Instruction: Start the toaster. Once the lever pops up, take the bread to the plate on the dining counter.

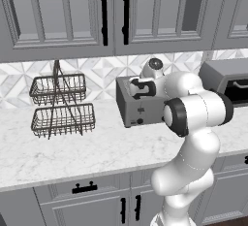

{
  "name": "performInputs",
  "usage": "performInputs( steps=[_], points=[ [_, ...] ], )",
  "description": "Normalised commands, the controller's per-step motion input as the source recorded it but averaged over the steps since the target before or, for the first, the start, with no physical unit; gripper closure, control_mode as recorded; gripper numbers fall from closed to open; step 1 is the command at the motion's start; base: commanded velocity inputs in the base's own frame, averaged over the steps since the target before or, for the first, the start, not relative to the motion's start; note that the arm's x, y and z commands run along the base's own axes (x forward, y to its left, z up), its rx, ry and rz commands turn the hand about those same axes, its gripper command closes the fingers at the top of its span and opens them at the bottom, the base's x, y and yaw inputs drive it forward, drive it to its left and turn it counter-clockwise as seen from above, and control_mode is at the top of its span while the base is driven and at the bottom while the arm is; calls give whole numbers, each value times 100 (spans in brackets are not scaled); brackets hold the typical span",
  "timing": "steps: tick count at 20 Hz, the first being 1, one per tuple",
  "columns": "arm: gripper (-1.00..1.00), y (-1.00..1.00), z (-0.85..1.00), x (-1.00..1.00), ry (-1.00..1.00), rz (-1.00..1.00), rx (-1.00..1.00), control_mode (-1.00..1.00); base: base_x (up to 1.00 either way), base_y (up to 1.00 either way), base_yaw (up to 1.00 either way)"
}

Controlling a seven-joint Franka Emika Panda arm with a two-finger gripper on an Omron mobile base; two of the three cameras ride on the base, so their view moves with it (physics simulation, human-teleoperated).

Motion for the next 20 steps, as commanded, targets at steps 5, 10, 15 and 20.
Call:
performInputs(
  steps=[5,10,15,20],
  points=[
    [-100,0,0,0,0,0,0,-100,0,0,0],
    [-100,0,0,0,0,0,0,-100,0,0,0],
    [-100,0,0,0,0,0,0,-100,0,0,0],
    [-100,0,0,0,0,0,0,-100,0,0,0]
  ],
)
